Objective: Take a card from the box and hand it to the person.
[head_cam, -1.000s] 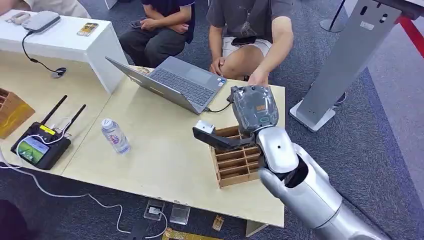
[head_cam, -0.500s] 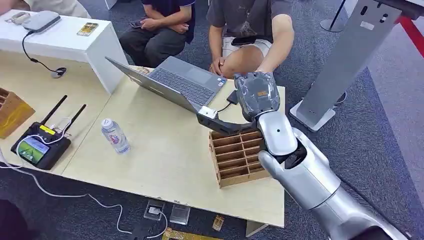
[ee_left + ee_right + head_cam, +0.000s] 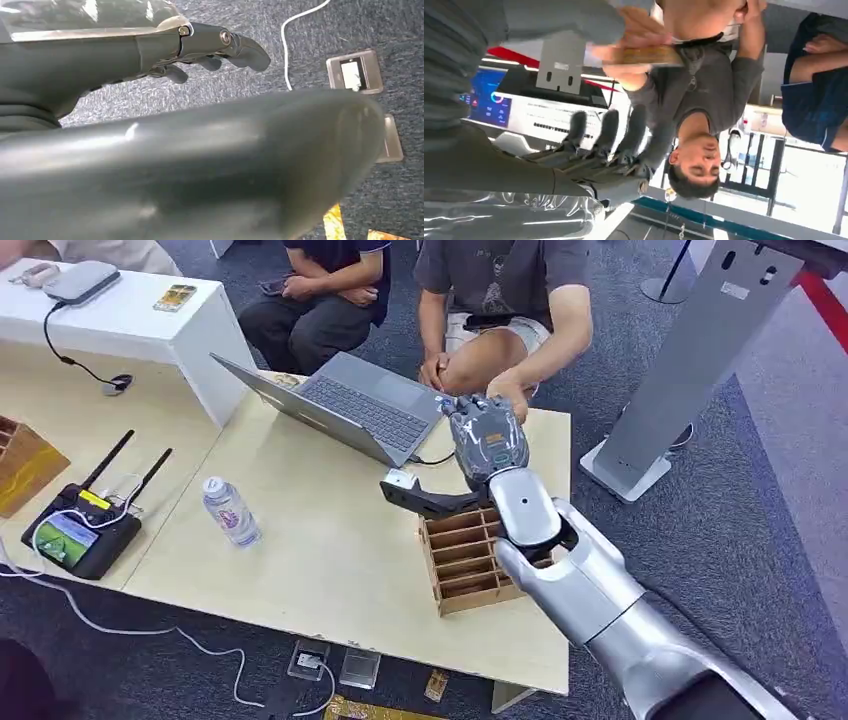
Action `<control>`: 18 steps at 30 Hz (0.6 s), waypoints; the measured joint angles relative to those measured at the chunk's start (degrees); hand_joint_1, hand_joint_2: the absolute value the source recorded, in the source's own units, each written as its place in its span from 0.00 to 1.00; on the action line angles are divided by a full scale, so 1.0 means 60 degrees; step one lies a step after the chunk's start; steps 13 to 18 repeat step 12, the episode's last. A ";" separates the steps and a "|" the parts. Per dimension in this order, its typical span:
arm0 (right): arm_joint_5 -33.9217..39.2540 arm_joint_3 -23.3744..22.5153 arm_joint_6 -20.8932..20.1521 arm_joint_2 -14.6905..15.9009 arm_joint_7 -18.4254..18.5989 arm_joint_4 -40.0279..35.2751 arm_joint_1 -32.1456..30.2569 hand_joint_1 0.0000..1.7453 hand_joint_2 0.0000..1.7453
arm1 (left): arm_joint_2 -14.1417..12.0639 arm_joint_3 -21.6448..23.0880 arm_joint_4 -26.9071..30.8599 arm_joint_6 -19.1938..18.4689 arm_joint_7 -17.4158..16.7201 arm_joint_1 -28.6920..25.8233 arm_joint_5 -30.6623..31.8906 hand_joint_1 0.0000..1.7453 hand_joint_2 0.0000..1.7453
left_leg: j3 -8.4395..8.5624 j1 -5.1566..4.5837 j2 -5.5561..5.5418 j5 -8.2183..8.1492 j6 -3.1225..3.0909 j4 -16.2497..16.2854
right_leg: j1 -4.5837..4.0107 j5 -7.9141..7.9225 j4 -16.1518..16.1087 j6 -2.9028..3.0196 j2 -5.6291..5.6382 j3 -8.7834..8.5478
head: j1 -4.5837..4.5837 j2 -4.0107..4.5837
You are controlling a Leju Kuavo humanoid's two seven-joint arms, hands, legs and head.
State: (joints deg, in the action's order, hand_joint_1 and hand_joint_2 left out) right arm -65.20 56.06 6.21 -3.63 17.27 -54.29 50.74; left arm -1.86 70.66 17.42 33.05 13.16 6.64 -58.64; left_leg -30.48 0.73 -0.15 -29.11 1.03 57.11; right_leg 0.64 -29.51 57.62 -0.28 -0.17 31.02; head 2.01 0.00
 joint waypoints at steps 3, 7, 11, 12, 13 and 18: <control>-0.0047 0.0091 0.0175 -0.0106 0.0018 0.0312 0.0003 0.00 1.00 | 0.0004 0.0000 0.0000 0.0011 0.0000 -0.0003 -0.0018 0.00 0.00 | 0.0000 0.0000 0.0000 0.0000 0.0000 0.0000 | 0.0000 0.0000 0.0000 0.0000 0.0000 0.0000 | -0.0004 0.0000; -0.0054 0.0157 0.0375 -0.0207 0.0029 0.0655 0.0006 0.00 1.00 | 0.0011 0.0000 0.0000 0.0055 0.0000 -0.0002 -0.0029 0.00 0.00 | 0.0000 0.0000 -0.0001 0.0000 0.0000 0.0000 | 0.0000 0.0000 0.0000 0.0000 -0.0001 0.0000 | 0.0000 0.0000; -0.0007 0.0178 0.0924 -0.0255 0.0073 0.0837 -0.0005 0.00 1.00 | 0.0069 -0.0007 0.0000 0.0240 0.0000 -0.0003 -0.0109 0.00 0.00 | 0.0001 0.0000 -0.0001 0.0000 0.0000 0.0001 | 0.0000 0.0000 -0.0001 0.0000 -0.0001 0.0002 | 0.0000 0.0000; 0.0040 0.0175 0.1186 -0.0247 0.0105 0.0852 -0.0024 0.00 1.00 | 0.0087 -0.0011 0.0000 0.0277 0.0000 -0.0009 -0.0117 0.00 0.00 | 0.0001 0.0000 -0.0001 0.0000 0.0000 0.0001 | 0.0000 0.0000 -0.0001 0.0000 -0.0001 0.0003 | 0.0000 0.0000; 0.0040 0.0175 0.1186 -0.0247 0.0105 0.0852 -0.0024 0.00 1.00 | 0.0087 -0.0011 0.0000 0.0277 0.0000 -0.0009 -0.0117 0.00 0.00 | 0.0001 0.0000 -0.0001 0.0000 0.0000 0.0001 | 0.0000 0.0000 -0.0001 0.0000 -0.0001 0.0003 | 0.0000 0.0000; 0.0040 0.0175 0.1186 -0.0247 0.0105 0.0852 -0.0024 0.00 1.00 | 0.0087 -0.0011 0.0000 0.0277 0.0000 -0.0009 -0.0117 0.00 0.00 | 0.0001 0.0000 -0.0001 0.0000 0.0000 0.0001 | 0.0000 0.0000 -0.0001 0.0000 -0.0001 0.0003 | 0.0000 0.0000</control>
